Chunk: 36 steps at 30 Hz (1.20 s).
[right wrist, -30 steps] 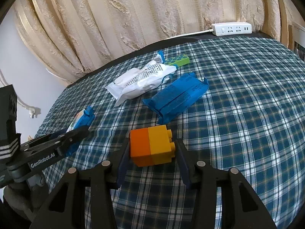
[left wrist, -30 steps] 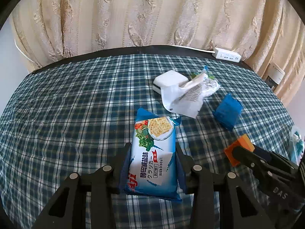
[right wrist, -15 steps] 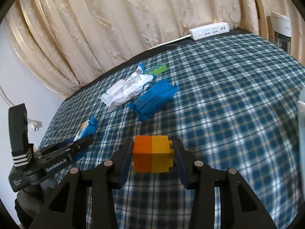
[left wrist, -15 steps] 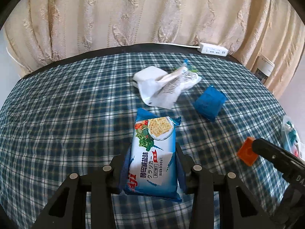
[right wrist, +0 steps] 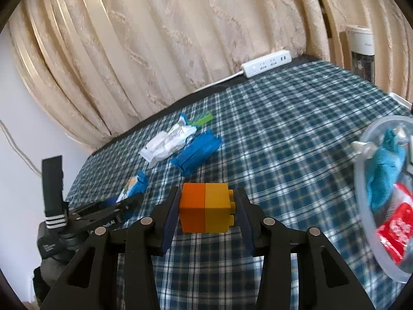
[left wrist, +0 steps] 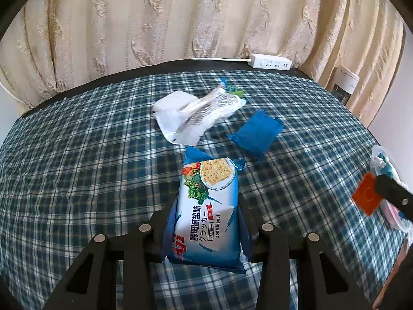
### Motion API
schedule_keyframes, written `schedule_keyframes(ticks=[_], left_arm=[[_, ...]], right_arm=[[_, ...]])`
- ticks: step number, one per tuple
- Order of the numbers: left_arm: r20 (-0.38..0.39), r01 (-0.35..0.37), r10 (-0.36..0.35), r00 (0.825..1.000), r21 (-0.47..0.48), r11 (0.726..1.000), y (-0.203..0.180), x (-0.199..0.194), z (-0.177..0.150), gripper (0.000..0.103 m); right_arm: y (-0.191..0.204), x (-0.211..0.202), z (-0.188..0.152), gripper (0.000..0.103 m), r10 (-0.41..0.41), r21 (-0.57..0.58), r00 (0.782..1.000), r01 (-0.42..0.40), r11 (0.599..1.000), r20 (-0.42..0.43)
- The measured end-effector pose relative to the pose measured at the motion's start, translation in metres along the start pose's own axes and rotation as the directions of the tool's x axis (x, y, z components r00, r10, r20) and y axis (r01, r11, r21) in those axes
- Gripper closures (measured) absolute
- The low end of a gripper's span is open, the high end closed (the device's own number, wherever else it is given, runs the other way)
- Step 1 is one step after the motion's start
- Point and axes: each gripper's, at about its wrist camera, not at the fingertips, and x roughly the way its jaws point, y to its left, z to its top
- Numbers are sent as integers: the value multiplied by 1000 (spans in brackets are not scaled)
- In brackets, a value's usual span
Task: Organize objects
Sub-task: 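Carry the toy block into the clear bowl and open the right tool while the left carries the cracker packet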
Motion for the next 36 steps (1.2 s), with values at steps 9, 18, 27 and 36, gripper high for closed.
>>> schedule_keyframes(ticks=[9,18,27,36], left_arm=[[5,21,-21,1000,43,999,-21,-3,0,59],[9,43,-44,999,82,996,-44,-7,0,59],[11,62,-64,998,119,991,-64,-9,1,59],[7,76,-78,997,142,987,-80,-10,-1,59]], right_arm=[[-28,-45,3,59,-54,45,995,50,998,79],[-79,-92,10,59,-183,139,969,161,977,164],[-146,-111,12,59,-339,259,926,290,921,168],[-183,-108,16,59,-397,308,908,342,888,137]])
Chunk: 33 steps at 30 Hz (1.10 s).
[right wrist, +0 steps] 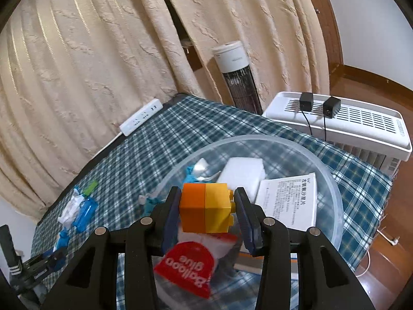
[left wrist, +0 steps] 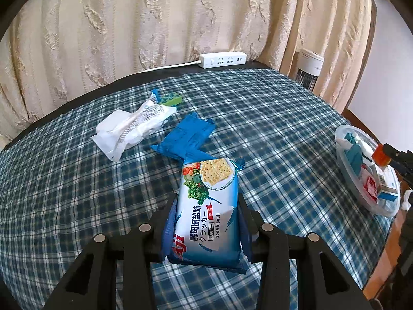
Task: Organize objects
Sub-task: 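Carry the toy block into the clear bowl and open the right tool while the left carries the cracker packet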
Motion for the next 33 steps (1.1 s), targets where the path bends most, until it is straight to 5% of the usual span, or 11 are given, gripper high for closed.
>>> schedule_keyframes(ticks=[33], left_arm=[[-32,20,-18,999,35,999,-27,9,1,59]], right_arm=[[-15,24,-5,59,-18,36,999,19,999,-42]])
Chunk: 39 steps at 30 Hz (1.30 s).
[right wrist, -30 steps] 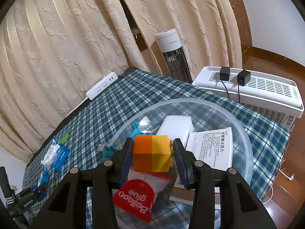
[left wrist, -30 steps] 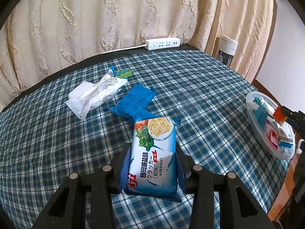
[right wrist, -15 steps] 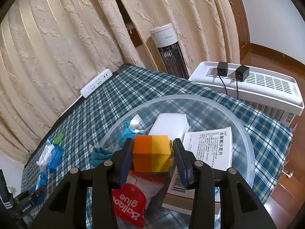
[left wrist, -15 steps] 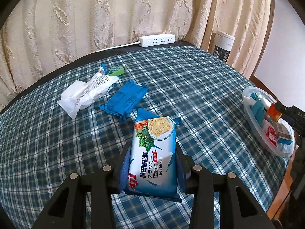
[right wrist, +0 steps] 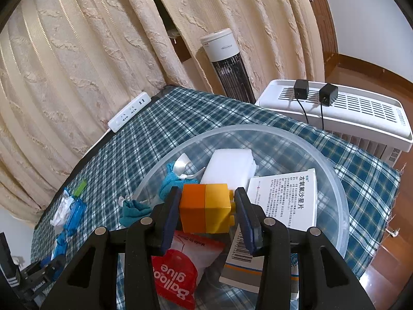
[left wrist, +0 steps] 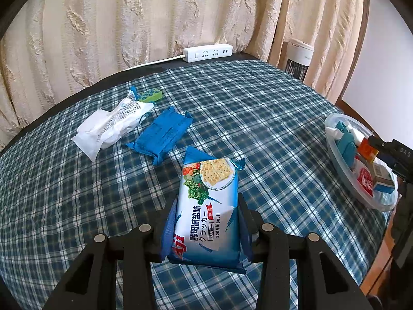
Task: Organize objects
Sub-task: 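Carry the toy block into the clear bowl and open the right tool while the left carries the cracker packet, then lower the cracker packet into the clear bowl and open the left tool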
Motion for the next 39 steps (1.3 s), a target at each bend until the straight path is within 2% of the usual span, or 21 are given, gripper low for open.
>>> schedule_keyframes(ticks=[3,5,12,21,24,27,33,39], left_arm=[[1,2,-2,1000,4,1000,-2,0,1,59],[2,4,-4,1000,10,1000,-5,0,1,59],[8,26,-27,1000,51,998,-21,-4,5,59],[26,93,-98,995,165,982,-68,-12,14,59],[29,122,-131,991,208,971,-88,-13,17,59],[2,183,-189,982,238,954,-107,-12,22,59],[-40,272,-274,961,324,906,-152,-8,26,59],[-72,315,-312,947,379,870,-185,-3,26,59]], right_arm=[[-1,0,-1,57,10,12,1000,-10,1000,-1],[-1,-2,0,52,15,18,1000,-15,1000,3],[-5,-18,0,52,31,26,999,-32,999,33],[-11,-43,0,52,28,17,996,-30,999,87],[-14,-48,0,52,28,16,995,-29,999,96],[-19,-54,0,52,26,21,994,-29,999,103],[-35,-60,1,52,18,45,993,-23,999,113],[-51,-67,1,52,6,71,993,-14,997,118]])
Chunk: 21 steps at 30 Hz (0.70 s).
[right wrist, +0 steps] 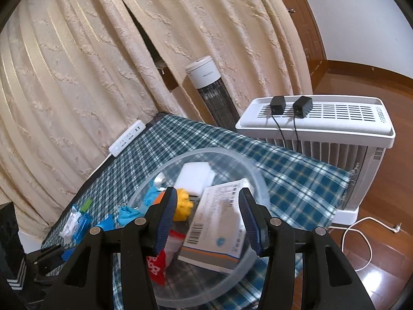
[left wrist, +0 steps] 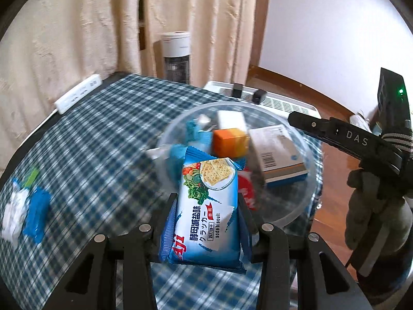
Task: Organize objects
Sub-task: 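Lower the cracker packet into the clear bowl and open the left tool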
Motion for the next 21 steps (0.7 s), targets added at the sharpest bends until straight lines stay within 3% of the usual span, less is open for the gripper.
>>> schedule_keyframes(ticks=[21], left_arm=[[-57,63,-60,997,46,997,-31,38,15,59]], right_arm=[[-22,-5,1,52,-2,35,1000,3,999,-4]])
